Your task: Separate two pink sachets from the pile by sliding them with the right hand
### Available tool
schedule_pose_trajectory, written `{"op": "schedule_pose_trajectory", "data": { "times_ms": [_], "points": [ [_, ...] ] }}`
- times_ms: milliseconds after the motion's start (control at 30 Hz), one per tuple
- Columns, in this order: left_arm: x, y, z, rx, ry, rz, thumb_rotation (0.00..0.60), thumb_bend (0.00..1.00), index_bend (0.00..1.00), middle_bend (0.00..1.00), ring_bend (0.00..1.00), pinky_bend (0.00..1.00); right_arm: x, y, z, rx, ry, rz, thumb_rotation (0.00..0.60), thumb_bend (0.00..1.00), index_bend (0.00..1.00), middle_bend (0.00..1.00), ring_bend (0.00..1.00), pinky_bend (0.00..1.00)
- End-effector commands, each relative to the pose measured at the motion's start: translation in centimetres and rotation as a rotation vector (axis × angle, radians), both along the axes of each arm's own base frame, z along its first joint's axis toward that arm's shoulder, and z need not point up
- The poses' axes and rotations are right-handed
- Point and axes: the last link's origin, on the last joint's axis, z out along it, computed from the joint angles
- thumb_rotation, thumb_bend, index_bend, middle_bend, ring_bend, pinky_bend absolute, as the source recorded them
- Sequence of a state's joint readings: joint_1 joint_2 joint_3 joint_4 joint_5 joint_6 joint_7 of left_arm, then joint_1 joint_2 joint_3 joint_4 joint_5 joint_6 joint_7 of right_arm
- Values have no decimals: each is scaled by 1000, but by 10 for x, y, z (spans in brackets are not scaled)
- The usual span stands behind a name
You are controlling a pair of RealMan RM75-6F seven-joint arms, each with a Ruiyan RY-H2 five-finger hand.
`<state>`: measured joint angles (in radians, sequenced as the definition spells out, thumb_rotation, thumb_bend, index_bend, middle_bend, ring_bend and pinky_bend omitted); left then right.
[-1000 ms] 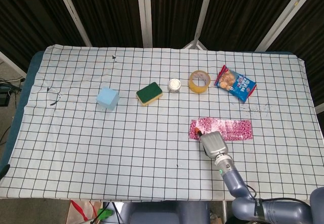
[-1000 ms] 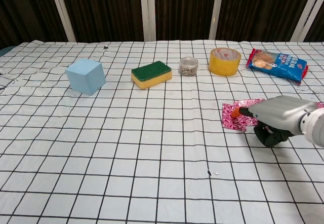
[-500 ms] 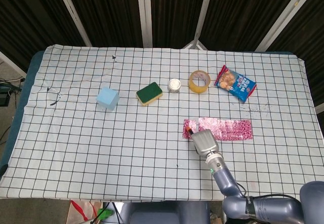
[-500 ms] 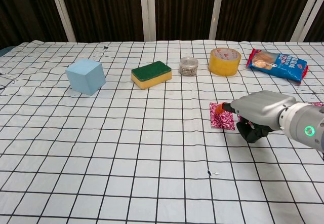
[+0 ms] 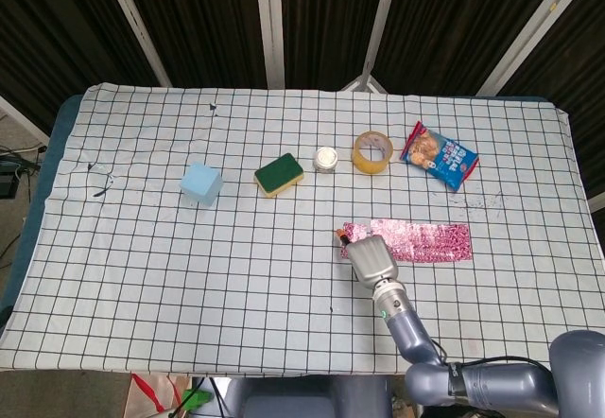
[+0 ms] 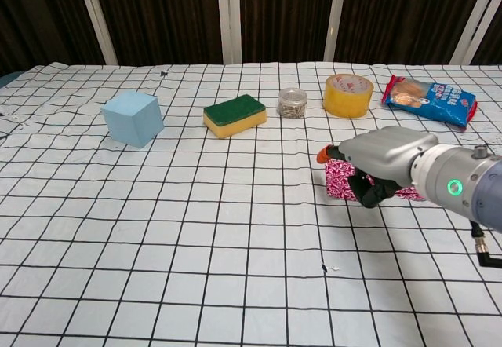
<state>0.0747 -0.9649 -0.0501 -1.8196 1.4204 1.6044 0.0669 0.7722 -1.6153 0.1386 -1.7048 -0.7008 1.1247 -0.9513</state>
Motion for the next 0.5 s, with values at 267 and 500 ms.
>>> {"op": "schedule_pose_trajectory", "data": {
  "times_ms": [267,500],
  "points": [
    [2,-1,-2,-4,10,-4,600,325,161,0,0,101,-23,-2,28,-44,19,-55,600,785,146,796,732,495],
    [3,-2,-3,3,23,2,600,324,161,0,0,101,-33,-3,24,-18,32,-70,600,786,146,796,733,495]
  ]
}}
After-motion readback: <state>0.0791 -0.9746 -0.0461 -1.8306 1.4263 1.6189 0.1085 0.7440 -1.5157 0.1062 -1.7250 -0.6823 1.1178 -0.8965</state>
